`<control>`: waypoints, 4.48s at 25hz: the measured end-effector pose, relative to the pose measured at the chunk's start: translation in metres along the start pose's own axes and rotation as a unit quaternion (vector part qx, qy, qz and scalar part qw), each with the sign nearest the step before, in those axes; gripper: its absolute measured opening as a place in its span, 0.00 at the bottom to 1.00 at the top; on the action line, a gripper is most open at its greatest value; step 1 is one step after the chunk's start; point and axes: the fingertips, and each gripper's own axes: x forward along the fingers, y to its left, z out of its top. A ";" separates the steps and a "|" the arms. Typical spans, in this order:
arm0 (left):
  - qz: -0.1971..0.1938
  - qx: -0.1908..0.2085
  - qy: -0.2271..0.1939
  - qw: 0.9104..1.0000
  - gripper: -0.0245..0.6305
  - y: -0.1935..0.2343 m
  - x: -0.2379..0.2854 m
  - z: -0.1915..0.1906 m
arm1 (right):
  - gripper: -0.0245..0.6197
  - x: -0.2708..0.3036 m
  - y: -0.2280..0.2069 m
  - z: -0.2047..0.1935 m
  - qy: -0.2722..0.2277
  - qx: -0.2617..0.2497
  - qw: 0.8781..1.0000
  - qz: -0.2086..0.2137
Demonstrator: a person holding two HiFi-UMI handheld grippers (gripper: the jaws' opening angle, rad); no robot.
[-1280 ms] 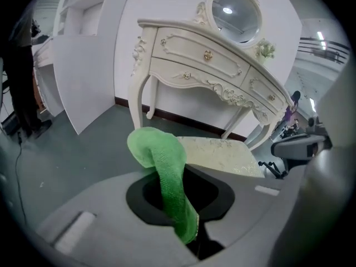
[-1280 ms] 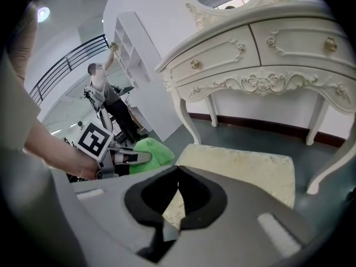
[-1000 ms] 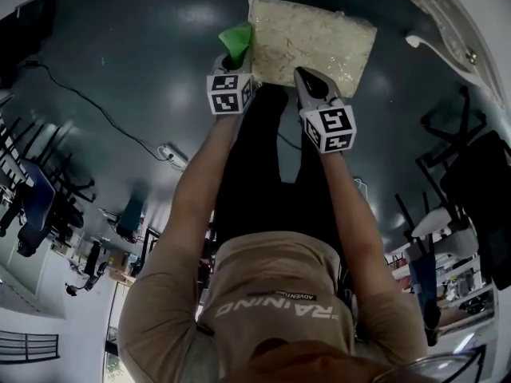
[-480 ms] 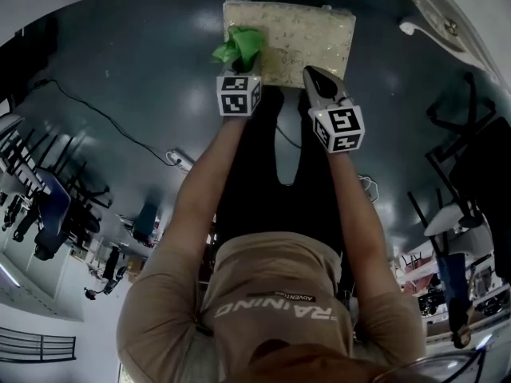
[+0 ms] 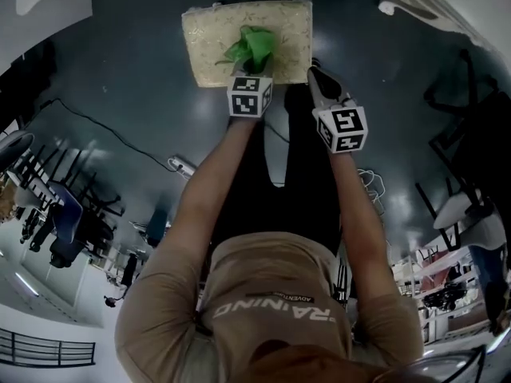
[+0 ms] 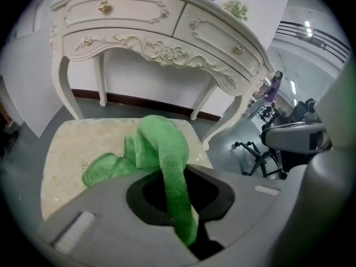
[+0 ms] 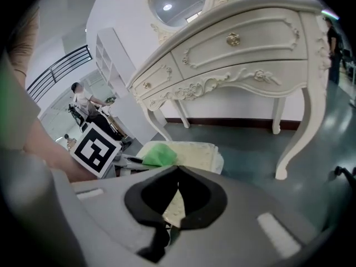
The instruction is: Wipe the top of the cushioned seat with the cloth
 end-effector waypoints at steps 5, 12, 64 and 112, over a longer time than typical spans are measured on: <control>-0.022 0.012 0.007 1.000 0.11 -0.060 0.029 0.002 | 0.04 -0.030 -0.049 -0.016 -0.004 0.016 1.000 -0.018; -0.062 0.029 0.019 0.997 0.11 -0.132 0.065 0.006 | 0.04 -0.067 -0.099 -0.034 -0.009 0.040 0.998 -0.044; 0.024 -0.076 -0.109 0.991 0.11 0.222 -0.153 -0.100 | 0.04 0.077 0.188 -0.044 0.047 -0.060 0.996 0.040; 0.008 -0.018 -0.017 1.000 0.11 -0.067 0.014 -0.051 | 0.04 -0.070 -0.081 -0.087 0.003 0.059 0.998 -0.024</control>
